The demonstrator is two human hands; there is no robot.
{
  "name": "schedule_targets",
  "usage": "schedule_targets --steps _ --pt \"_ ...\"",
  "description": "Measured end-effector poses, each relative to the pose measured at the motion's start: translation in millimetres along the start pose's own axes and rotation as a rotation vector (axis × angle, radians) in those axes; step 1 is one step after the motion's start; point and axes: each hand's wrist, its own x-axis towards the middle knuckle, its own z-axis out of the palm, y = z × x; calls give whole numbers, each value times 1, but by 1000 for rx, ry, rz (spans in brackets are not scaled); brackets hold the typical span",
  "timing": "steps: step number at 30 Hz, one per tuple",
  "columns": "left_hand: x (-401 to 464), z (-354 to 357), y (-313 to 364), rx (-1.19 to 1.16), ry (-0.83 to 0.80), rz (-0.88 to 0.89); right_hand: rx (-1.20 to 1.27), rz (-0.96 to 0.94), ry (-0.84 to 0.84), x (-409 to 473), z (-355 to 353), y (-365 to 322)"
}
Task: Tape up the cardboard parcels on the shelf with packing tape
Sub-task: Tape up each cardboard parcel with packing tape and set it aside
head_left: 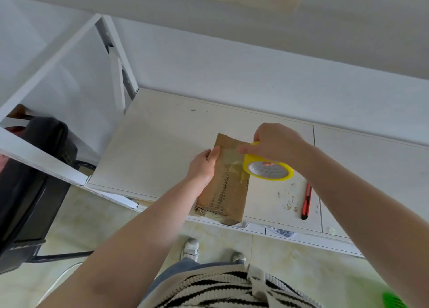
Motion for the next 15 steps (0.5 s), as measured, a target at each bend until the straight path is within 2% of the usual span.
schedule_targets --steps 7,12,15 --pt "3 4 -2 31 12 10 119 33 -85 -11 13 29" --pt "-2 3 2 53 8 -9 72 98 -94 -10 26 59" --pt "-4 3 2 10 -15 -16 171 116 -134 -5 50 71"
